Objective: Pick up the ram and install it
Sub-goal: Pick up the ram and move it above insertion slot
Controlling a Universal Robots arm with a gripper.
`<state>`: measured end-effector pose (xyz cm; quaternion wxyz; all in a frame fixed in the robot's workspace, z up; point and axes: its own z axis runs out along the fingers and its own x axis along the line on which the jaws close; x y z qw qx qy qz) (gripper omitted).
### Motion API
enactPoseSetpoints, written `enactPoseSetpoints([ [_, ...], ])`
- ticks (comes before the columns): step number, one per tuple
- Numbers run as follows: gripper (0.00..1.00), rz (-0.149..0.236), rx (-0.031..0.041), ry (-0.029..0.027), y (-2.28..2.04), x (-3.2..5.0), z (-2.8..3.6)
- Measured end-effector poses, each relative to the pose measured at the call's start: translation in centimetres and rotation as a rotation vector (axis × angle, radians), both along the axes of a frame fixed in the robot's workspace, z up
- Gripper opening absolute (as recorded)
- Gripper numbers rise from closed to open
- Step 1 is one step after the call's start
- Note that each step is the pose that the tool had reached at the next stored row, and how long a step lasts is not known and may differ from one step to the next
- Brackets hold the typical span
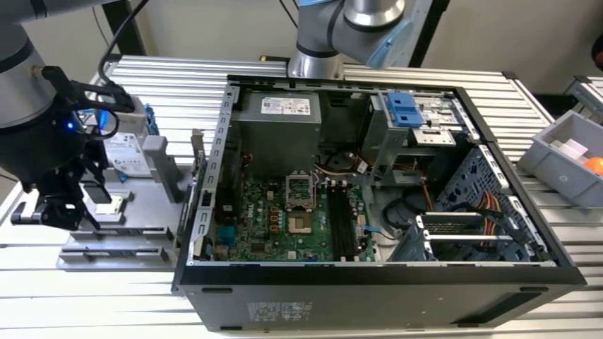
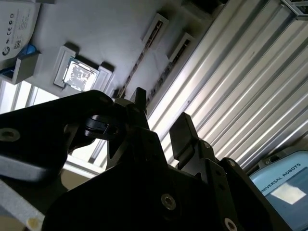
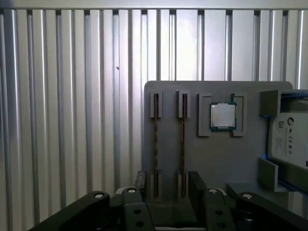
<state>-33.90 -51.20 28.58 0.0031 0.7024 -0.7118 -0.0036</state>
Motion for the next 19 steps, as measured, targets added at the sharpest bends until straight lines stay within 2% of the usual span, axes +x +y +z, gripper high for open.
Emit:
enactPoseSetpoints([
  [6, 1.00, 0.000, 0.0003, 0.0000, 0.00, 0.00, -0.42],
  [8, 1.00, 0.000, 0.0059, 0.0003, -0.01, 0.00, -0.55],
  [10, 1.00, 0.000, 0.0072, 0.0002, 0.00, 0.01, -0.68],
  [15, 1.00, 0.011, 0.0070, 0.0056, -0.01, 0.00, -0.95],
  [19, 1.00, 0.011, 0.0072, 0.0063, -0.01, 0.00, -1.11],
])
